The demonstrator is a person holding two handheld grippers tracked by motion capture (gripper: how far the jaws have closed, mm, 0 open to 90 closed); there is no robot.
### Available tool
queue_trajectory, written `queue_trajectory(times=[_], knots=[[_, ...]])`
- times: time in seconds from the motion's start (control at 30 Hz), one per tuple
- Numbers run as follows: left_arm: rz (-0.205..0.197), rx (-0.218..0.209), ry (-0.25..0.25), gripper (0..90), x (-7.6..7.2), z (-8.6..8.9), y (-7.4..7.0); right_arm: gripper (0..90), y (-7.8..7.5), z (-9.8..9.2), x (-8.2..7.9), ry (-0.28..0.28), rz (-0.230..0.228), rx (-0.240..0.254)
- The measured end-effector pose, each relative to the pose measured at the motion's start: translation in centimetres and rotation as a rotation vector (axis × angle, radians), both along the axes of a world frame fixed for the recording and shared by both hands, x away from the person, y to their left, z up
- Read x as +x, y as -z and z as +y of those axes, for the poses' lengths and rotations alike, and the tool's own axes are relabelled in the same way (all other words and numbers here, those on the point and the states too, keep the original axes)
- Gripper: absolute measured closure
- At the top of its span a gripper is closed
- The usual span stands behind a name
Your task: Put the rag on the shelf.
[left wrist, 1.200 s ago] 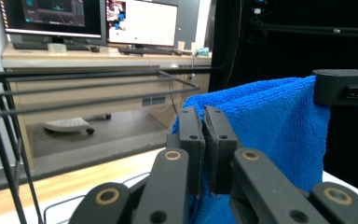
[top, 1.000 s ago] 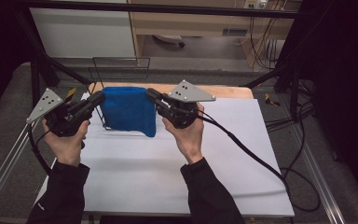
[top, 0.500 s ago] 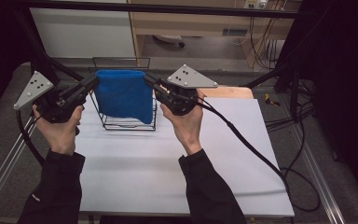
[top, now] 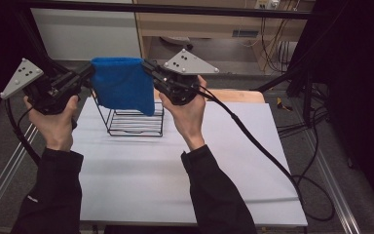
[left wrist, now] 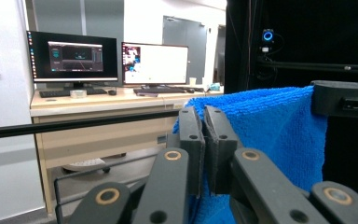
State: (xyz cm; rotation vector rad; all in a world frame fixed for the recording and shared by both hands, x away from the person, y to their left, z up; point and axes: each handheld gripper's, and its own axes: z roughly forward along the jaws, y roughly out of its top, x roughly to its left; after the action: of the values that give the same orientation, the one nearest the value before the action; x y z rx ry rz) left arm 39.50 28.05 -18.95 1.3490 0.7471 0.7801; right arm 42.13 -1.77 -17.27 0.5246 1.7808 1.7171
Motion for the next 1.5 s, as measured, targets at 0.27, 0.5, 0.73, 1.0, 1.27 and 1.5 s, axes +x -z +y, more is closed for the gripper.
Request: queue_trajectory(times=[0.27,0.5,0.73,1.0,1.27,1.5], knots=[[-0.008,-0.005,-0.014,86.5,0.9,0.5,-1.6,86.1,-1.5,0.7,0.9,0.003,-0.013,0.005],[-0.009,-0.012,-0.027,86.4,1.5,0.8,-2.7,86.1,-2.9,1.3,1.6,0.012,-0.032,-0.007],[-0.009,-0.012,-0.051,86.4,2.4,1.1,-3.4,86.0,-3.5,1.9,2.6,0.011,-0.033,0.004],[0.0,-0.016,-0.062,86.4,4.3,1.4,-3.7,86.0,-3.8,2.4,4.3,0.018,-0.03,0.004],[0.011,-0.009,-0.081,86.4,6.2,1.2,-3.8,86.0,-3.9,2.7,6.2,0.036,-0.026,-0.005],[0.038,-0.012,-0.097,86.4,8.4,1.2,-3.7,86.0,-3.8,3.0,8.4,0.048,-0.017,-0.014]])
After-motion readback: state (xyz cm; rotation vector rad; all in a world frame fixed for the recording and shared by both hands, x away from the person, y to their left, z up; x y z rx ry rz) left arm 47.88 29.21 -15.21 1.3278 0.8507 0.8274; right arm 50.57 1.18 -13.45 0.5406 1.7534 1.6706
